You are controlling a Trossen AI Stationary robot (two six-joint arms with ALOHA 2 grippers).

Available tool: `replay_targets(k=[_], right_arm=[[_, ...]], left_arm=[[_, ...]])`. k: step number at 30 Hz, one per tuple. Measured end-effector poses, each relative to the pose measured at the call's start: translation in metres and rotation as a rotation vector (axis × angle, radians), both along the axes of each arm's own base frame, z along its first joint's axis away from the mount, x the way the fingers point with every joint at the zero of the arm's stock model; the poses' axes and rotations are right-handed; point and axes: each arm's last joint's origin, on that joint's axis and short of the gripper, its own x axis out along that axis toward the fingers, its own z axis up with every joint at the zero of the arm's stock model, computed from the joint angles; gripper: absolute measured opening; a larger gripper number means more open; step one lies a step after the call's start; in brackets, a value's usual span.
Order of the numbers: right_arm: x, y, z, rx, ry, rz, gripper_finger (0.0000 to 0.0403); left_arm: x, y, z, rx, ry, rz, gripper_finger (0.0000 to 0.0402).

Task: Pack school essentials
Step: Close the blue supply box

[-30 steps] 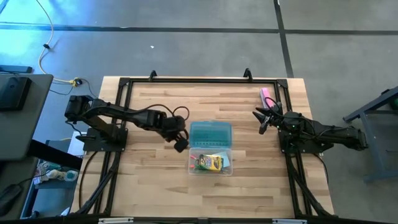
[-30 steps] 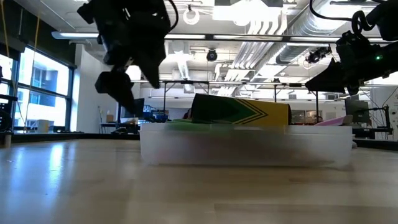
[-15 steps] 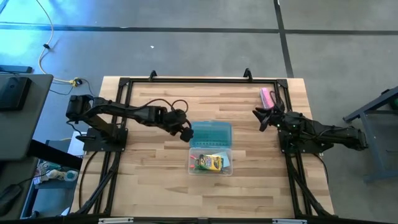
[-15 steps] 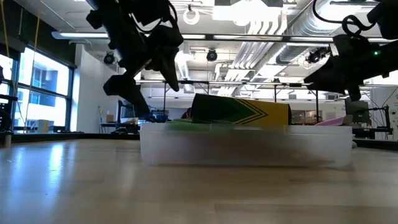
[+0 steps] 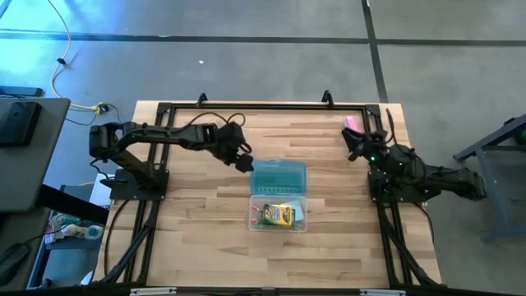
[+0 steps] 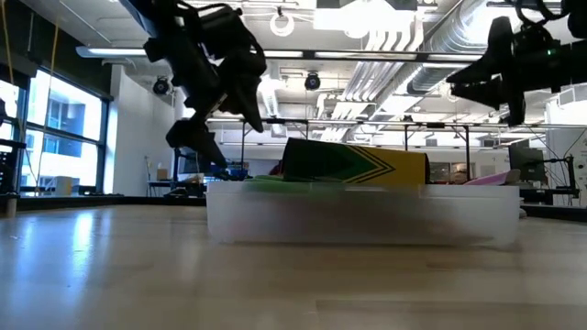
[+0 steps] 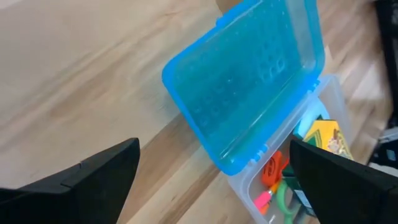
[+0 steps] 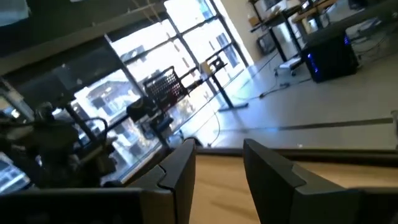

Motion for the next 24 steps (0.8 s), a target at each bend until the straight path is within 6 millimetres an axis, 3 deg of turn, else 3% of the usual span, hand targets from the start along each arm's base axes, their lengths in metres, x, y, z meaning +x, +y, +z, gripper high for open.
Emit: replay_targets(k=[7,14,18,24], right_arm=[[-0.001,-0.006,0.032,-0.008,0.003,-0.04,0.0126],[0.014,-0.015,0.059,0.051,0.196,0.063,0.0126],[0.027,-0.023,0.065,0.131,0.358,0.124,0.0126],[0.045,-0.036,0.057,0.317,0.563,0.27,0.0126]], left_arm=[[-0.008,0.018,0.001,-0.007,-0.029,-0.028,0.035],[-0.014,0.03,0.001,0.038,-0.036,-0.049,0.0271],[-0.016,0.034,0.001,0.071,-0.031,-0.062,0.0239],[-0.016,0.034,0.0,0.085,-0.024,-0.066,0.022]])
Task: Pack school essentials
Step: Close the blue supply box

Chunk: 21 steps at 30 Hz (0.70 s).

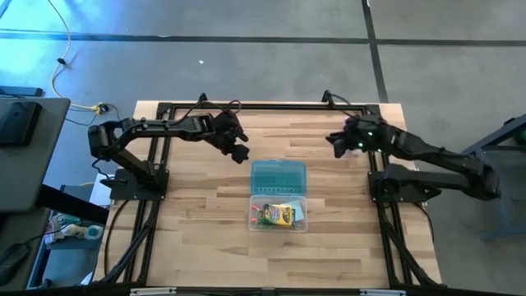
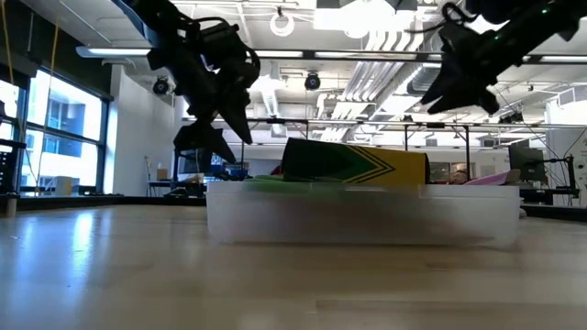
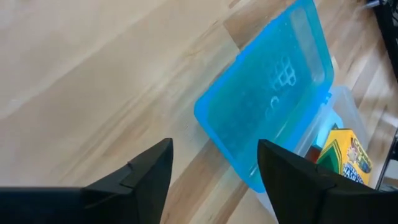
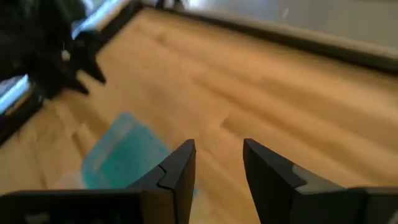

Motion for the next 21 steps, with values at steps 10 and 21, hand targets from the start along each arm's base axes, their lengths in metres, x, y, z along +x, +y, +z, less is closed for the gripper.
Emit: replay_targets(k=[10,21], right_arm=[[0.029,-0.012,-0.03,0.202,0.142,0.104,0.014],[0.061,-0.02,-0.047,0.234,0.106,0.092,0.0172]], left_arm=[[0.003,-0.016,-0.003,-0.041,0.053,-0.035,0.0218],[0.005,-0.021,-0.003,-0.219,0.075,0.248,0.0218]])
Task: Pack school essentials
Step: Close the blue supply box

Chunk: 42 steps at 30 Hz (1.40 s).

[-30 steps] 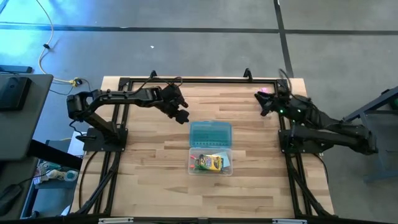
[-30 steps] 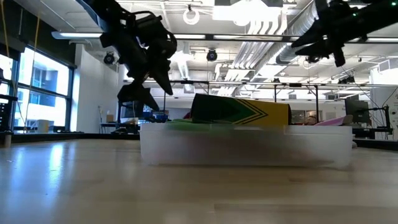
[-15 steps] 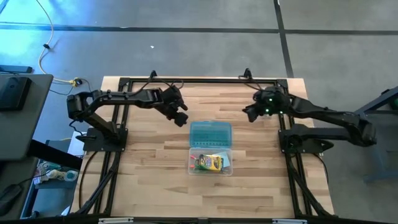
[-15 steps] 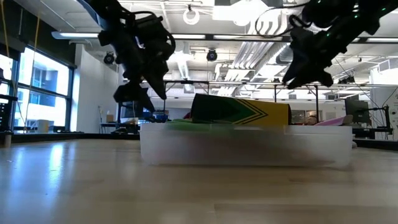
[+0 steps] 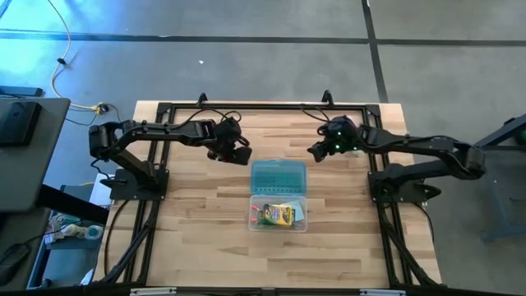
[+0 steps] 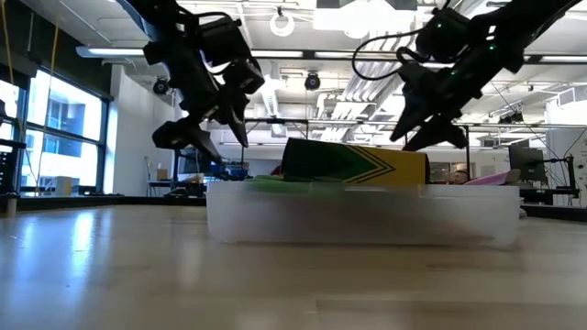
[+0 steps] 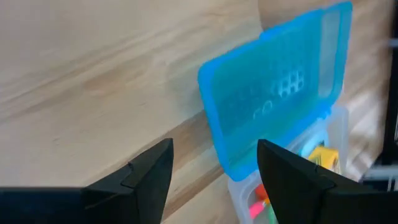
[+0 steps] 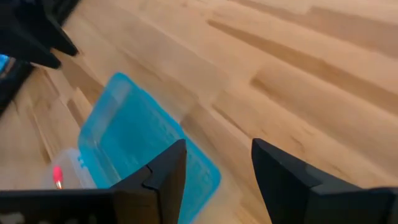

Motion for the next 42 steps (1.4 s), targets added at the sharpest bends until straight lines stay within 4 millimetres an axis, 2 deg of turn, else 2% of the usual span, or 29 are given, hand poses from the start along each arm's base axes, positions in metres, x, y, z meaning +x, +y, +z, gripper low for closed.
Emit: replay_targets(k=[6,12,18,23,33,38,42], right_arm=[[0.01,-0.005,-0.009,-0.029,0.011,0.027,0.0172],[0.015,-0.007,-0.026,0.002,0.093,0.035,0.0172],[0.023,-0.012,-0.04,0.005,0.127,0.044,0.0172],[0.026,-0.021,-0.054,0.042,0.145,0.036,0.0172],[0.035,-0.035,-0.067,0.09,0.071,0.053,0.0172],[0.033,-0.039,-0.067,0.112,0.053,0.049,0.0172],[0.032,-0.041,-0.067,0.14,0.044,0.033,0.0172]], left_arm=[[0.0,0.0,-0.001,-0.004,0.012,0.046,0.0218],[0.007,-0.004,-0.015,-0.019,0.066,0.009,0.0218],[0.012,-0.019,-0.028,-0.063,0.129,-0.053,0.0218],[0.02,-0.05,-0.025,-0.083,0.124,-0.178,0.0218],[0.029,-0.144,-0.024,-0.007,0.114,-0.494,0.0218],[0.029,-0.174,-0.023,0.078,0.08,-0.576,0.0218],[0.028,-0.191,-0.026,0.099,0.071,-0.625,0.0218]])
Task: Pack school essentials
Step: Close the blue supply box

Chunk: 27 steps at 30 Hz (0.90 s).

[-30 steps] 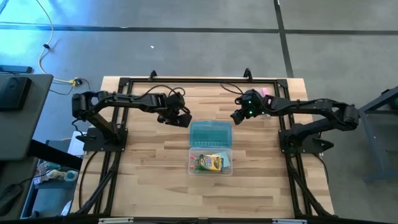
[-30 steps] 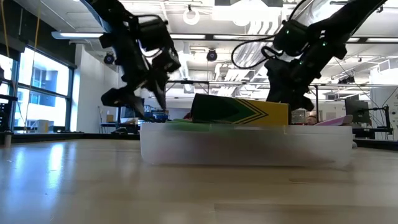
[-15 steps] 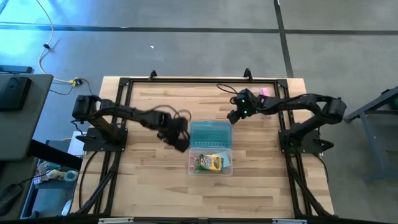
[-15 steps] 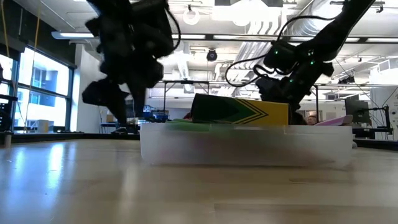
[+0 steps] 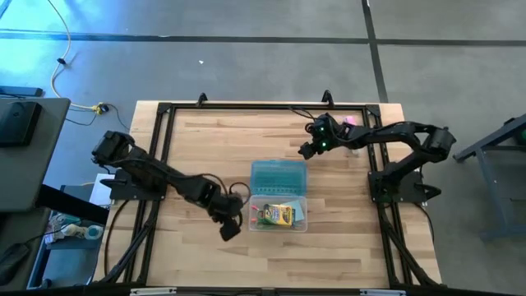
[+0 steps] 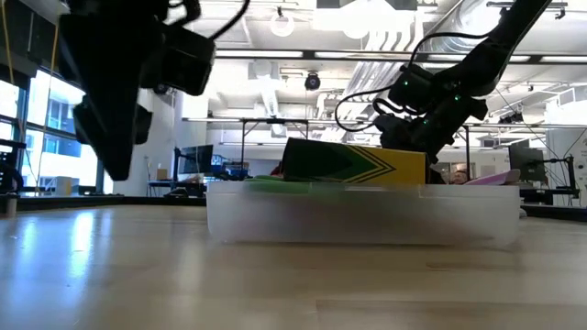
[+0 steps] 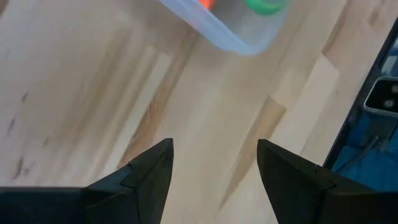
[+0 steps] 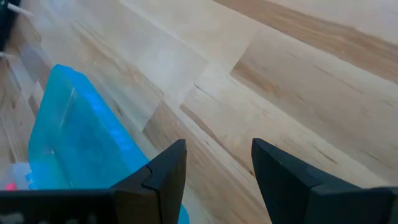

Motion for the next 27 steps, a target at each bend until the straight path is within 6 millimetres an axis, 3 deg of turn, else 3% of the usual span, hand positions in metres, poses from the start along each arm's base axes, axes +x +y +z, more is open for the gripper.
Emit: replay_targets(k=[11,18,23,27], right_arm=[[0.0,0.0,0.0,0.058,-0.008,-0.075,0.0172],[0.001,-0.001,0.001,0.042,-0.013,-0.086,0.0172],[0.001,-0.001,0.001,0.041,-0.012,-0.086,0.0172],[0.001,-0.001,0.001,0.04,-0.016,-0.087,0.0172]], left_arm=[[0.023,-0.024,-0.026,-0.029,-0.141,-0.169,0.0218],[0.026,-0.043,-0.043,0.03,-0.199,-0.331,0.0218],[0.027,-0.037,-0.045,0.063,-0.188,-0.34,0.0218],[0.031,-0.025,-0.045,0.084,-0.178,-0.225,0.0218]])
